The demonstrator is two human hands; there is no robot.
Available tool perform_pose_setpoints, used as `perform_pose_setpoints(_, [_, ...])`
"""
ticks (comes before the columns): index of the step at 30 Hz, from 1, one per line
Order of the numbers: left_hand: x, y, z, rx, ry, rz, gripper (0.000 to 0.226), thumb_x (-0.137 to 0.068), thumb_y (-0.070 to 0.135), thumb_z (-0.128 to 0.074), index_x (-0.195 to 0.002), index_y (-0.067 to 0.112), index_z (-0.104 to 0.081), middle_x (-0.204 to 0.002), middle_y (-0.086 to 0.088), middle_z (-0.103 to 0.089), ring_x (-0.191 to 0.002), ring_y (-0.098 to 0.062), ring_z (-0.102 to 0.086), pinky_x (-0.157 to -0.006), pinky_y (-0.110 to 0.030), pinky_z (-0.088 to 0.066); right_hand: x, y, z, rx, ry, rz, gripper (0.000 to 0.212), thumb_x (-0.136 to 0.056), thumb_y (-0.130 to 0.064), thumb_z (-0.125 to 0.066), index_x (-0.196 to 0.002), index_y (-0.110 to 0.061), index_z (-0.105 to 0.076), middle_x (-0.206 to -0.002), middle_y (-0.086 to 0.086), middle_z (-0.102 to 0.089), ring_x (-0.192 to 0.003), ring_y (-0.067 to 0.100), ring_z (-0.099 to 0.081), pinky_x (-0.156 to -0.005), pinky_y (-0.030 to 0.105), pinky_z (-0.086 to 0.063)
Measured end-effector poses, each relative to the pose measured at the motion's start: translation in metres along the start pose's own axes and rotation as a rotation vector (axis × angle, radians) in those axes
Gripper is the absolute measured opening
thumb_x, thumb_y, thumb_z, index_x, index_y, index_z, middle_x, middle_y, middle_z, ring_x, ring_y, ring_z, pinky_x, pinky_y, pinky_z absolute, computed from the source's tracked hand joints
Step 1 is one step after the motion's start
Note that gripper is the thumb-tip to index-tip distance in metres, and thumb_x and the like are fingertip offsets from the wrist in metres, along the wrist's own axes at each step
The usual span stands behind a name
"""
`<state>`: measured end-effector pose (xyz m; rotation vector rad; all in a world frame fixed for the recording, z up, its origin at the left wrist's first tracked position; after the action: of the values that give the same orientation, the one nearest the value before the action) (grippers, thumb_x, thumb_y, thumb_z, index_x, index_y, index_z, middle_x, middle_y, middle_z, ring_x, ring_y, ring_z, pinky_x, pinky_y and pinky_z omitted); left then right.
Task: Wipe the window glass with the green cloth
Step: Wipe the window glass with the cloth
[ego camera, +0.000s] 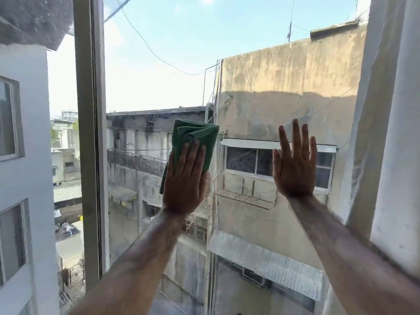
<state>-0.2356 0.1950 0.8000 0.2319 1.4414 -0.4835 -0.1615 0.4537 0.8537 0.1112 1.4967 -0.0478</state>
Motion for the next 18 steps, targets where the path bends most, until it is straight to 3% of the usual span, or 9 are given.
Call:
perform_pose_setpoints(5, [-0.002, 0.0, 0.003, -0.033, -0.022, -0.051, 0.063, -0.109, 0.045, -0.037, -0.161, 0.01, -0.034, -0.17, -0.013, -0.028, -0.159, -0.033, -0.024, -0.126, -0.061, -0.026, 0.001, -0.001, 0.001, -0.018, 0.014, 0.006, 0.057, -0.116, -0.036, -0.031, -0.17, -0.018, -0.028, -0.179, 0.015, -0.019, -0.168, 0.035, -0.016, -0.134, 0.06, -0.022])
perform_pose_setpoints(8, [-0.008, -0.002, 0.014, -0.079, -0.004, -0.059, 0.056, -0.109, 0.043, -0.043, -0.157, 0.016, -0.044, -0.166, -0.008, -0.04, -0.154, -0.031, -0.039, -0.123, -0.065, -0.028, -0.001, 0.0, 0.001, -0.02, 0.005, 0.007, 0.057, -0.116, -0.036, -0.031, -0.17, -0.018, -0.027, -0.18, 0.015, -0.018, -0.168, 0.035, -0.015, -0.134, 0.059, -0.021])
perform_pose_setpoints(11, [-0.025, -0.004, 0.035, -0.129, 0.087, -0.069, 0.036, -0.104, 0.028, -0.055, -0.139, 0.021, -0.064, -0.145, -0.001, -0.065, -0.132, -0.027, -0.062, -0.118, -0.064, -0.035, 0.0, 0.001, 0.001, -0.015, 0.0, 0.008, 0.057, -0.116, -0.037, -0.03, -0.17, -0.019, -0.026, -0.18, 0.015, -0.018, -0.168, 0.036, -0.015, -0.134, 0.059, -0.021])
perform_pose_setpoints(14, [-0.052, -0.007, 0.049, -0.103, 0.087, 0.036, 0.021, -0.1, 0.025, -0.059, -0.115, 0.026, -0.075, -0.122, 0.007, -0.072, -0.118, -0.024, -0.065, -0.112, -0.056, -0.043, 0.0, 0.001, 0.0, -0.02, 0.008, 0.009, 0.057, -0.116, -0.035, -0.032, -0.17, -0.018, -0.026, -0.179, 0.016, -0.019, -0.168, 0.036, -0.016, -0.134, 0.059, -0.021])
perform_pose_setpoints(18, [-0.07, -0.007, 0.053, -0.015, 0.05, 0.152, 0.017, -0.096, 0.026, -0.066, -0.108, 0.019, -0.075, -0.13, -0.004, -0.065, -0.117, -0.028, -0.061, -0.091, -0.048, -0.056, 0.001, 0.002, -0.001, -0.036, 0.0, 0.003, 0.056, -0.116, -0.034, -0.035, -0.17, -0.017, -0.028, -0.179, 0.016, -0.019, -0.168, 0.037, -0.016, -0.135, 0.059, -0.02])
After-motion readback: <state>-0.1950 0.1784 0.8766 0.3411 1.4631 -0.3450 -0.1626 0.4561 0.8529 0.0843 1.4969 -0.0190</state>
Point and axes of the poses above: each hand's wrist, its own x-axis away from the middle knuckle, its own z-axis out of the back of the hand, y = z × x, the point moved 7 cm from there along -x, towards the middle knuckle
